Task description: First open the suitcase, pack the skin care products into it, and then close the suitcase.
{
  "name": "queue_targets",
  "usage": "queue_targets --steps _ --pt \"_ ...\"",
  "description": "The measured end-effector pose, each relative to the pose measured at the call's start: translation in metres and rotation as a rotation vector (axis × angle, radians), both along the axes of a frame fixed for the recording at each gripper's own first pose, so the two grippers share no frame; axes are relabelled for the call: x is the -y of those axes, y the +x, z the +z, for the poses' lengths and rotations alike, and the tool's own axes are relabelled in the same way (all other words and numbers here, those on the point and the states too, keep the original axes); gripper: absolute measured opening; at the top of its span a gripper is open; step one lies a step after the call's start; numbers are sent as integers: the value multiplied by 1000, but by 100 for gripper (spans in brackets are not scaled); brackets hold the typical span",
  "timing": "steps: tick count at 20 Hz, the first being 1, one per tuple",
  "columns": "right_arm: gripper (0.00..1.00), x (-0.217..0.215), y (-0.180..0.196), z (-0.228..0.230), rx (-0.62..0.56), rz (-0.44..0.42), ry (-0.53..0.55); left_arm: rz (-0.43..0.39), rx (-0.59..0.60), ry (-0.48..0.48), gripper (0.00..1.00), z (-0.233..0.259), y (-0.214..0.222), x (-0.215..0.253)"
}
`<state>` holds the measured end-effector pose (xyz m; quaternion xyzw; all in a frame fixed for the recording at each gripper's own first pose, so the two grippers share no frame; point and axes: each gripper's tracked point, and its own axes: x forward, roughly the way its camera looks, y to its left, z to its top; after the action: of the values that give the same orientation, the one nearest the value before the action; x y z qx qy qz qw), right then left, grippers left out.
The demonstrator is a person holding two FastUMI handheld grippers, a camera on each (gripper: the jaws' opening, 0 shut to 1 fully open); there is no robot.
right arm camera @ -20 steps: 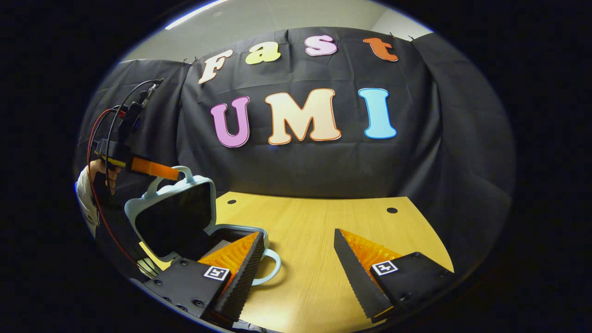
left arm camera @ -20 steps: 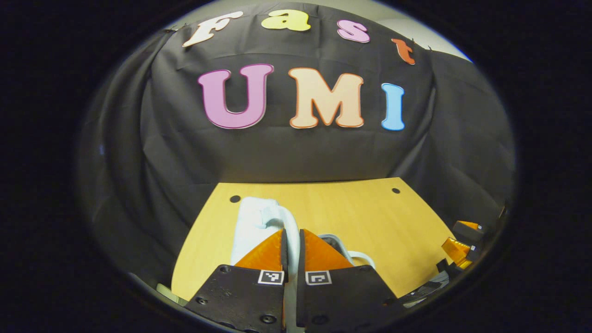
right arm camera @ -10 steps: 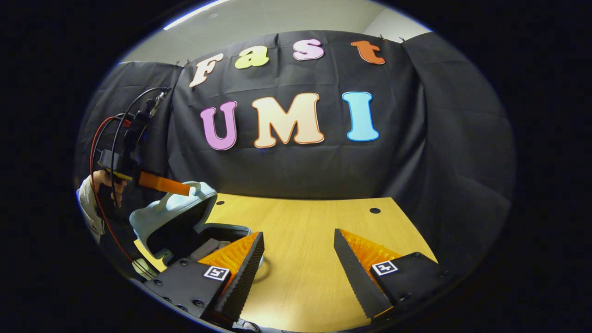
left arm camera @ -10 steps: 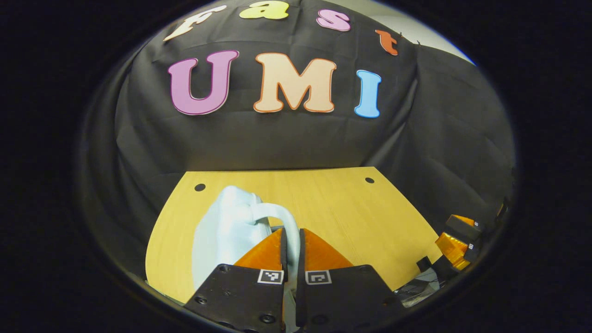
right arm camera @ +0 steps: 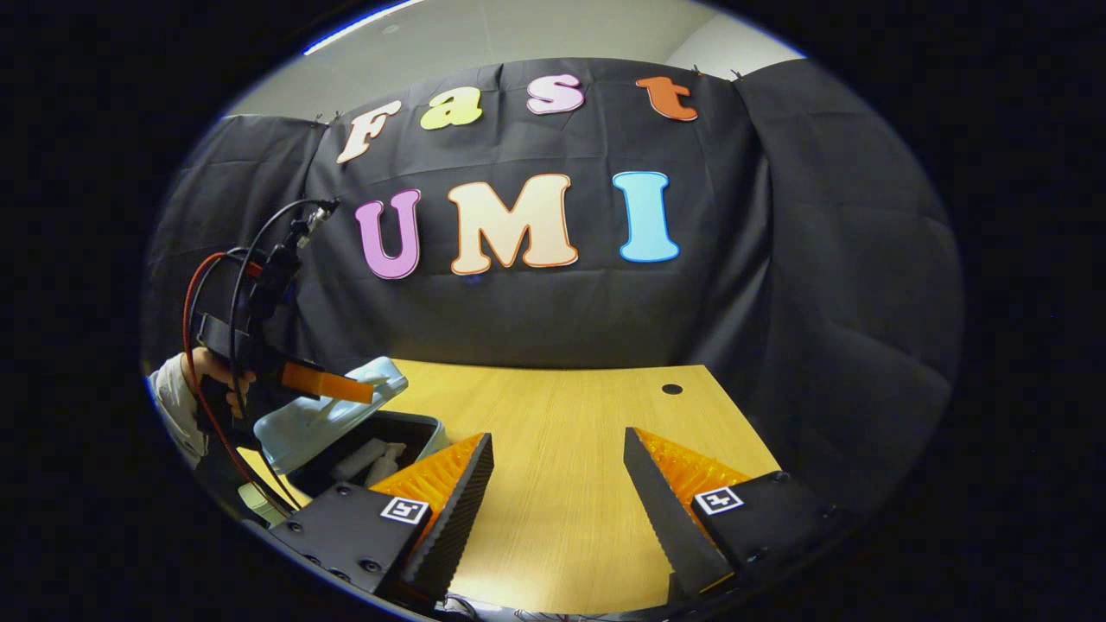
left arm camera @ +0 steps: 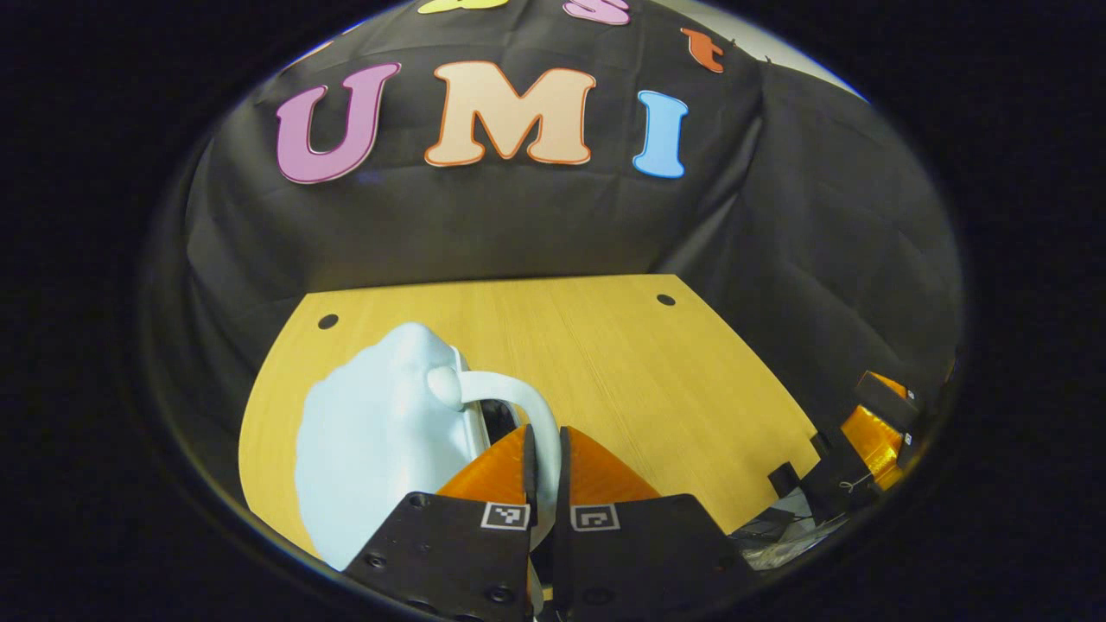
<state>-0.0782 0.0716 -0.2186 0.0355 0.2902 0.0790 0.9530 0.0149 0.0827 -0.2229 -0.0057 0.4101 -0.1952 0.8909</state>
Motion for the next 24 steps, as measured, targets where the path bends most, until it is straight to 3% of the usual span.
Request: queue_targets --steps 10,12,14,15,18,22,24 --pt "95 19 -4 -3 -8 -18 -18 -41 -112 24 4 -53 -22 26" --pt "95 21 -3 -4 -9 -20 -20 -40 -86 9 10 -50 -19 31" --pt "95 22 -1 -3 -8 -23 -19 -33 -28 -11 34 -39 -11 37" --pt "95 22 0 -3 -6 -24 -16 -22 0 -12 51 -34 -5 37" --pt "96 19 12 10 30 -28 -4 47 107 -37 60 -6 2 33" --pt "100 16 41 46 137 -46 0 128 407 -18 73 66 15 21" --pt "100 16 58 70 217 -65 -1 119 540 9 85 103 13 20"
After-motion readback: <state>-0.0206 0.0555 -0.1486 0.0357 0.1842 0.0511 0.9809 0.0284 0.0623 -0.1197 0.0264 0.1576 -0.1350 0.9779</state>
